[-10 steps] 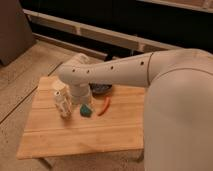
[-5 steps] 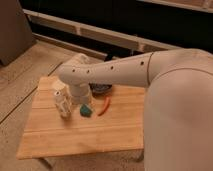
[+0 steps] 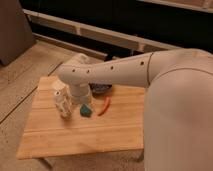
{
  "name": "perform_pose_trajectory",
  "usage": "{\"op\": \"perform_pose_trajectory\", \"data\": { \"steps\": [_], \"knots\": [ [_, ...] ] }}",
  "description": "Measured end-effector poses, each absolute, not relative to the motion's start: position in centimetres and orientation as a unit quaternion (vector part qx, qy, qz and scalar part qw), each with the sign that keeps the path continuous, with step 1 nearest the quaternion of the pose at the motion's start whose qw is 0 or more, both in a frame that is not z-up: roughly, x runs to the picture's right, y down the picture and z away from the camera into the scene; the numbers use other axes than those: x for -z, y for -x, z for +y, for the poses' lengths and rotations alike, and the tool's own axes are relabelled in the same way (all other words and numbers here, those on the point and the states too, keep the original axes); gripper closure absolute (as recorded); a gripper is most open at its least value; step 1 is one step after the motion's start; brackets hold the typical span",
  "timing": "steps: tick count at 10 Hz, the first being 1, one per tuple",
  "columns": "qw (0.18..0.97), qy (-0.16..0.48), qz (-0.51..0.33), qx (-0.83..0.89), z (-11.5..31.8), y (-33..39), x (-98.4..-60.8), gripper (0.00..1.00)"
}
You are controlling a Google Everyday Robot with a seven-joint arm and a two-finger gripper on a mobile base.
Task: Place the pepper in the ceramic bowl
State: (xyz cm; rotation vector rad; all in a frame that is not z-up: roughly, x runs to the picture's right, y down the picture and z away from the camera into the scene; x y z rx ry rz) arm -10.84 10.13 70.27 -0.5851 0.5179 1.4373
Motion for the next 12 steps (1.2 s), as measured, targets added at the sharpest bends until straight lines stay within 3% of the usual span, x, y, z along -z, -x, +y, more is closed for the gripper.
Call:
{"op": "perform_pose_trajectory", "data": {
  "steps": [5, 10, 12],
  "knots": [
    [0.671, 0.227, 0.171, -0.685, 8.0, 10.1, -71.9, 0.35],
    [0.672, 0.226, 0.170, -0.685, 8.0, 10.1, -72.0, 0.35],
    [0.655, 0.218, 0.205, -0.693, 9.1, 7.3, -74.1, 0.35]
  ]
}}
